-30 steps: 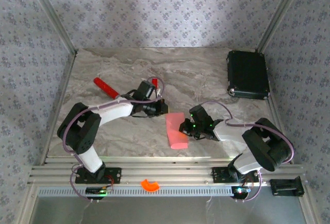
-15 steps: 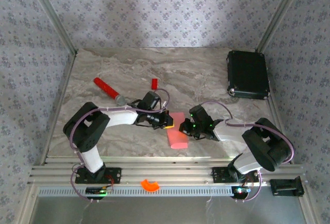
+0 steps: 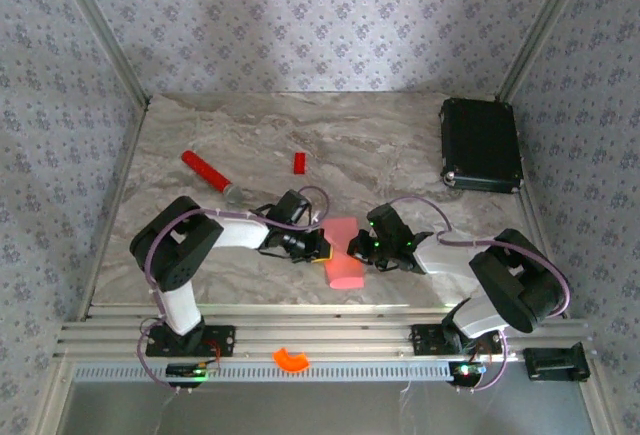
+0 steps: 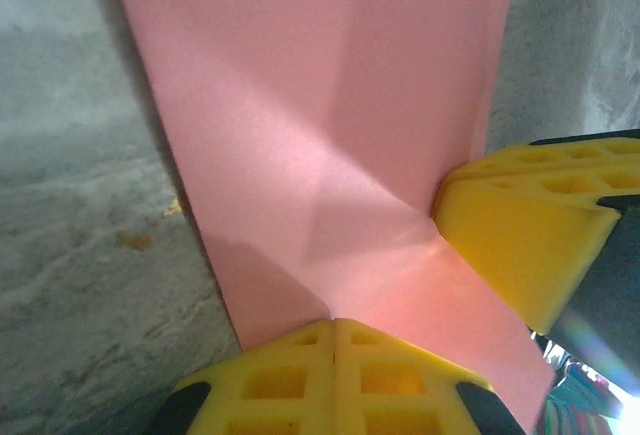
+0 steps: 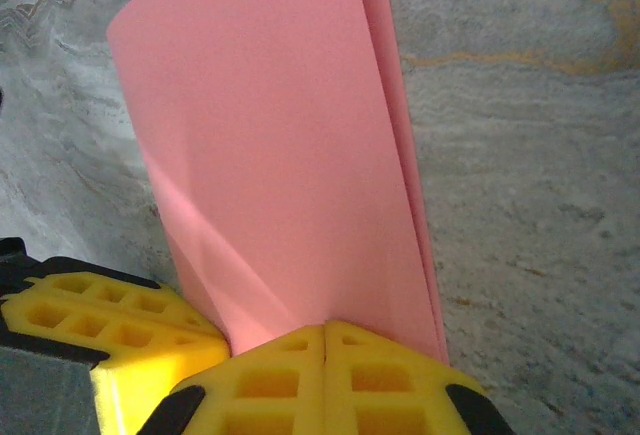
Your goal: Fold a paper plane with a square sheet of paper (pick it up from the middle)
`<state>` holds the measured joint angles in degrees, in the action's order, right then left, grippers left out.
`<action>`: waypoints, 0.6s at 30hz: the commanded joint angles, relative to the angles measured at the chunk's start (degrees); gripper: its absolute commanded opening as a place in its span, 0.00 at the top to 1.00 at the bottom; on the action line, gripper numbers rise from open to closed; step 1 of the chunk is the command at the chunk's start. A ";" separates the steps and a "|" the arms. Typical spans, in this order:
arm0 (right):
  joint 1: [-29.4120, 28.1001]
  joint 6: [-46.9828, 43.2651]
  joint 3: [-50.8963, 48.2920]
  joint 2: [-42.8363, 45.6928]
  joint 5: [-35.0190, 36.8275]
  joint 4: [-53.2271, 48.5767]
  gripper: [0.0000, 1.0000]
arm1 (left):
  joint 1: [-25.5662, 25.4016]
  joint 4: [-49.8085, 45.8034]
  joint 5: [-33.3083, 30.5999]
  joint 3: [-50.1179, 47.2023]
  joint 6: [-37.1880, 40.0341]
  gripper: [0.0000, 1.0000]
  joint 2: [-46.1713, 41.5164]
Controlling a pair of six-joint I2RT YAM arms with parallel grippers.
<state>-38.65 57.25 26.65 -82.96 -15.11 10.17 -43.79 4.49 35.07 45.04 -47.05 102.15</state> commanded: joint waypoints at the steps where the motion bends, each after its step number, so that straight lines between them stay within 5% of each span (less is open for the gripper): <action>1: 0.29 0.53 -2.22 -1.18 4.11 -5.57 1.00 | 0.62 -7.32 -5.75 -1.67 2.17 1.00 -0.52; 10: 0.40 0.58 -2.38 -0.32 4.47 -6.05 1.00 | -1.35 -10.51 -5.67 4.76 -0.28 1.00 -6.52; 18: 0.46 0.54 -2.93 0.03 4.57 -6.13 1.00 | -3.41 -5.87 -5.07 2.03 -2.36 1.00 -2.48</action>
<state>-38.65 57.49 26.00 -82.30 -14.26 10.57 -47.03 -3.03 29.78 48.99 -47.90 97.71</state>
